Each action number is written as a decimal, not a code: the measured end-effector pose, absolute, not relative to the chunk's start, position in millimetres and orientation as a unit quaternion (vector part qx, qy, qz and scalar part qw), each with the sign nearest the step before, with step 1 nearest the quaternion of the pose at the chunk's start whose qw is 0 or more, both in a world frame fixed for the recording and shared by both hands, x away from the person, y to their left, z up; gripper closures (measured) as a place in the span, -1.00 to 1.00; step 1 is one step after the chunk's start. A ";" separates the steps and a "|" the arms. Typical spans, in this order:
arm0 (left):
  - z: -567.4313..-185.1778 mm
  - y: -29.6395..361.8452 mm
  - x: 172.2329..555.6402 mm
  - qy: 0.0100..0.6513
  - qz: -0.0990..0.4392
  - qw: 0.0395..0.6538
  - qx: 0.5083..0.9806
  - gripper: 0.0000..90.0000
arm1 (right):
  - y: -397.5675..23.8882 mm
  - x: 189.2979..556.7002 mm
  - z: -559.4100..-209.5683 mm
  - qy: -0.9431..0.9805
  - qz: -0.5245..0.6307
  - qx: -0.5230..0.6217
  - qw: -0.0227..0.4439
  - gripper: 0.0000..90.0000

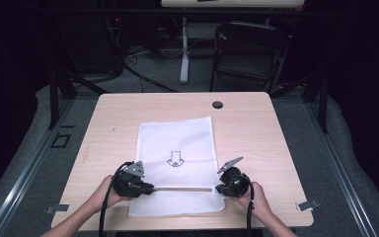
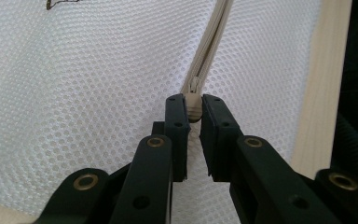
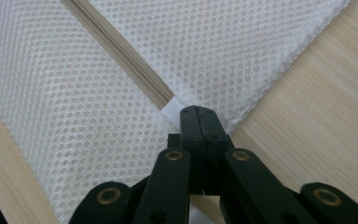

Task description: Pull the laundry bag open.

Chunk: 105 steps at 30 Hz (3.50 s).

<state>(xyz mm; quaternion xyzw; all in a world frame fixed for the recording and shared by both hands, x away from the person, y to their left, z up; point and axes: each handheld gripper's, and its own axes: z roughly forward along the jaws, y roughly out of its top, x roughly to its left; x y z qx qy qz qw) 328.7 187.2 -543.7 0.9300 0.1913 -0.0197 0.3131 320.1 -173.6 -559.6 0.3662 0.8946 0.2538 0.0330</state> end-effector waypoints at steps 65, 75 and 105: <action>-552.5 262.6 319.5 0.230 -0.017 0.293 0.928 0.81 | -173.5 319.5 -559.6 0.894 0.252 0.369 0.037 1.00; -561.2 275.0 316.1 0.242 -0.018 0.292 0.925 0.81 | -172.5 318.7 -559.7 0.892 0.253 0.372 0.039 1.00; -515.6 285.1 281.5 0.385 0.072 0.274 0.878 -0.85 | -214.0 293.2 -511.6 0.882 0.252 0.389 0.079 -0.75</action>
